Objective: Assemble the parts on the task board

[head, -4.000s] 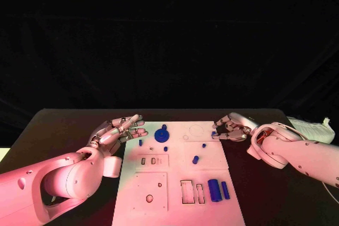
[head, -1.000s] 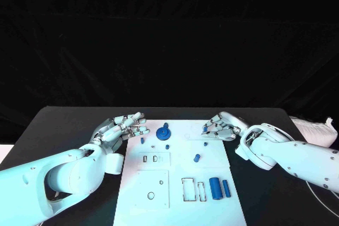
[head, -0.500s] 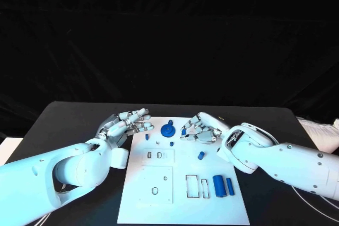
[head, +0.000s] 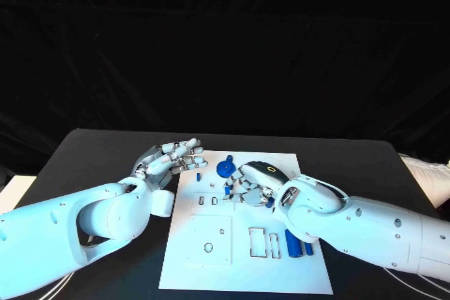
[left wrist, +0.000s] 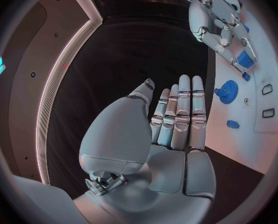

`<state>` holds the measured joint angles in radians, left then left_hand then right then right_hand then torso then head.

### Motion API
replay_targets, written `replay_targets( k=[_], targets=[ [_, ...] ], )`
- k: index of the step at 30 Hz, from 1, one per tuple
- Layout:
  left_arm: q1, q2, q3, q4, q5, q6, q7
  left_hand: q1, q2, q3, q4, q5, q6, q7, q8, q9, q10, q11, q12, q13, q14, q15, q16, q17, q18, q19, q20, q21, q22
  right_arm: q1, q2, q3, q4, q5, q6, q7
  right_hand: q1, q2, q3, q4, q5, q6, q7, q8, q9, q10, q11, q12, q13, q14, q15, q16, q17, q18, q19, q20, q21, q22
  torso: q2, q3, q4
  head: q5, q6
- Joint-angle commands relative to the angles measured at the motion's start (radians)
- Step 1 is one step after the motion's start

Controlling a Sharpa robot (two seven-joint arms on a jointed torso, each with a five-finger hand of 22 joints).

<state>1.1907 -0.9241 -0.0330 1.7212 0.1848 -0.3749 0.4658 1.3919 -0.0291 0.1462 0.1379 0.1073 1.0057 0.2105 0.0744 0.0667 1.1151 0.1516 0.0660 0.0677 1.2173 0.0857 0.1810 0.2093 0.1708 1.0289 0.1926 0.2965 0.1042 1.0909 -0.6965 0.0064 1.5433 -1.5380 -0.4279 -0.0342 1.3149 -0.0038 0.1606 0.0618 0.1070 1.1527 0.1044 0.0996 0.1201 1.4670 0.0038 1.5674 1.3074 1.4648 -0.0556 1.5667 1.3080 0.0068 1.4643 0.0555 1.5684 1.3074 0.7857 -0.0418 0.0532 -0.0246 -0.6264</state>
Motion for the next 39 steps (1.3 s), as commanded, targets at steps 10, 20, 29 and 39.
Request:
replay_targets(
  k=[10, 20, 29, 39],
  targets=[
    [0.000, 0.004, 0.000, 0.002, 0.003, 0.019, 0.005, -0.005, 0.003, 0.001, -0.007, 0.001, 0.001, 0.003, -0.002, 0.000, -0.005, -0.001, -0.002, 0.000, 0.002, 0.004, -0.004, 0.002, 0.013, 0.000, 0.006, -0.004, -0.001, -0.016, 0.044, -0.005, -0.018, -0.132, 0.050, -0.093, 0.006, 0.007, 0.005, -0.008, 0.015, 0.030, -0.026, 0.004, 0.000, 0.104, -0.003, 0.003, 0.263, 0.104, -0.007, 0.001, 0.256, -0.007, 0.107, -0.007, 0.002, 0.263, 0.001, 0.0006, 0.0004, 0.004, -0.009],
    [0.000, 0.005, 0.000, 0.003, 0.003, 0.020, 0.004, -0.005, 0.003, 0.001, -0.008, 0.000, 0.001, 0.004, -0.003, -0.001, -0.006, 0.000, -0.002, 0.000, 0.002, 0.005, -0.005, 0.002, 0.013, 0.000, 0.007, -0.004, -0.001, -0.023, 0.063, -0.008, -0.028, -0.145, 0.071, -0.109, 0.005, 0.007, 0.005, -0.007, 0.016, 0.030, -0.025, 0.003, 0.000, 0.104, -0.003, 0.003, 0.263, 0.105, -0.007, 0.001, 0.256, -0.007, 0.107, -0.007, 0.002, 0.263, 0.001, 0.0000, 0.0012, 0.008, -0.016],
    [0.000, 0.005, 0.000, 0.004, 0.003, 0.021, 0.003, -0.005, 0.003, 0.001, -0.008, 0.000, 0.001, 0.004, -0.003, -0.001, -0.006, 0.000, -0.002, 0.000, 0.002, 0.005, -0.005, 0.002, 0.013, 0.000, 0.007, -0.004, -0.001, -0.027, 0.067, -0.008, -0.034, -0.153, 0.089, -0.125, -0.011, -0.002, -0.003, -0.002, 0.008, 0.023, -0.020, -0.004, -0.001, 0.104, 0.002, 0.003, 0.263, 0.104, -0.004, -0.001, 0.251, -0.007, 0.107, -0.006, 0.002, 0.263, 0.001, 0.0001, 0.0004, 0.012, -0.019],
    [0.000, 0.005, 0.000, 0.004, 0.003, 0.021, 0.002, -0.005, 0.003, 0.001, -0.008, 0.000, 0.001, 0.004, -0.003, -0.001, -0.006, 0.000, -0.002, 0.000, 0.002, 0.005, -0.005, 0.002, 0.013, 0.000, 0.007, -0.004, -0.001, -0.028, 0.063, -0.009, -0.032, -0.161, 0.107, -0.135, -0.019, -0.011, -0.009, -0.001, -0.005, 0.013, -0.015, -0.014, -0.003, 0.103, 0.006, 0.001, 0.262, 0.103, 0.000, -0.002, 0.249, -0.007, 0.107, -0.003, 0.002, 0.263, 0.001, 0.0007, 0.0007, 0.010, -0.022]
  ],
)
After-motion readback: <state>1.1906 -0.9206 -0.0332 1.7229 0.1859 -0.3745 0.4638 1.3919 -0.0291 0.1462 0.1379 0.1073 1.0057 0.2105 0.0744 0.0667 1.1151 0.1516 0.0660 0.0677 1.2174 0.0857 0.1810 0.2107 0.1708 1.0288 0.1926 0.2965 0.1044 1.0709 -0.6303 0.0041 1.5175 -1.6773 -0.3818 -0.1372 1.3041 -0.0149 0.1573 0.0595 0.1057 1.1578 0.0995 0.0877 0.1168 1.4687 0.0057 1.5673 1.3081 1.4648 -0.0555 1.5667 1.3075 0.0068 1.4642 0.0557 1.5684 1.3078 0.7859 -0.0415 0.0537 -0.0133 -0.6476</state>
